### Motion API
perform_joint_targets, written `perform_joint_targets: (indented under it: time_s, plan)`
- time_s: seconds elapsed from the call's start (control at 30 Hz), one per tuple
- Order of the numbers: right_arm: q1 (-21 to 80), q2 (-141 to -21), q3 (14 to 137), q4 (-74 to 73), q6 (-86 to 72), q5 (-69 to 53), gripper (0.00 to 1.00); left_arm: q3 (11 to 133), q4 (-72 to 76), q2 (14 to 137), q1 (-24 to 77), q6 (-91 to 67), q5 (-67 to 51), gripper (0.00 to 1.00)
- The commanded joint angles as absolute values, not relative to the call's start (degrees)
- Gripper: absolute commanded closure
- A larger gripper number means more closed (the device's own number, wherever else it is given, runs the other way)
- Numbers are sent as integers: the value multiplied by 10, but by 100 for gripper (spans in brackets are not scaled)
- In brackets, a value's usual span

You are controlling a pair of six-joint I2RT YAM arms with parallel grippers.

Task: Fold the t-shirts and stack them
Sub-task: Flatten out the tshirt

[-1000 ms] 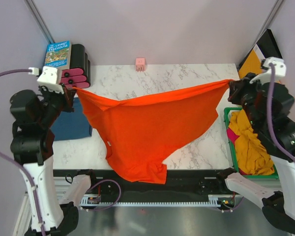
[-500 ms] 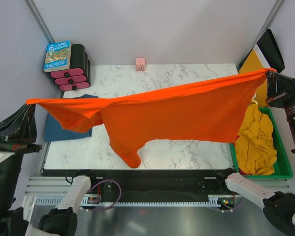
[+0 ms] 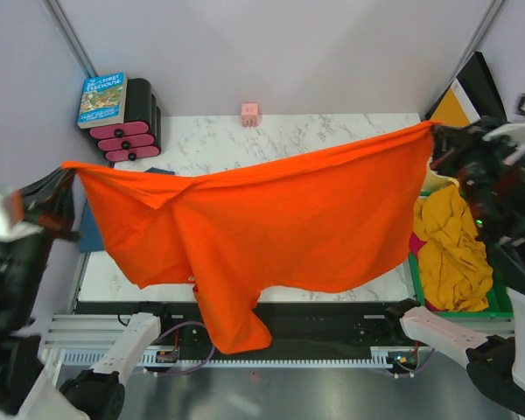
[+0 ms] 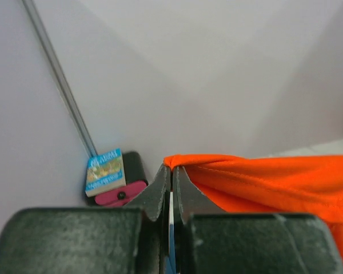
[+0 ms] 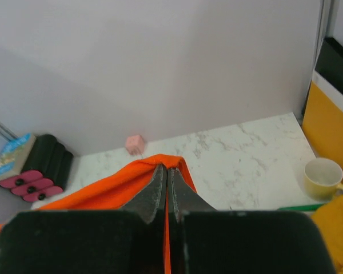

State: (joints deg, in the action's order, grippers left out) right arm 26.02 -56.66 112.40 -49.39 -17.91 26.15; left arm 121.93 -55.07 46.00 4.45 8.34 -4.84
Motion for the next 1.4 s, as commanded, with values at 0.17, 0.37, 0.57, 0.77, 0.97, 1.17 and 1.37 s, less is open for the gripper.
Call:
perform_joint_targets:
  time_s: [0.17, 0.37, 0.57, 0.77, 0.97, 1.17, 1.37]
  plan:
    - [237, -672, 900, -389, -227, 285, 100, 873, -402, 586, 47, 131, -65, 98]
    - [221, -762, 1011, -374, -215, 281, 100, 1001, -357, 705, 43, 112, -57, 98]
    - [221, -800, 1178, -420, -196, 264, 100, 1176, -395, 759, 26, 84, -69, 98]
    - [221, -706, 1091, -426, -178, 268, 100, 1130, -419, 665, 26, 69, -88, 98]
    - [228, -609, 1041, -438, -163, 272, 100, 1113, -467, 549, 26, 68, -84, 98]
    - [238, -567, 1091, -450, -148, 284, 100, 1223, -518, 524, 26, 77, -57, 98]
    - [246, -585, 1143, -448, -151, 284, 100, 1287, -526, 537, 27, 89, -38, 98]
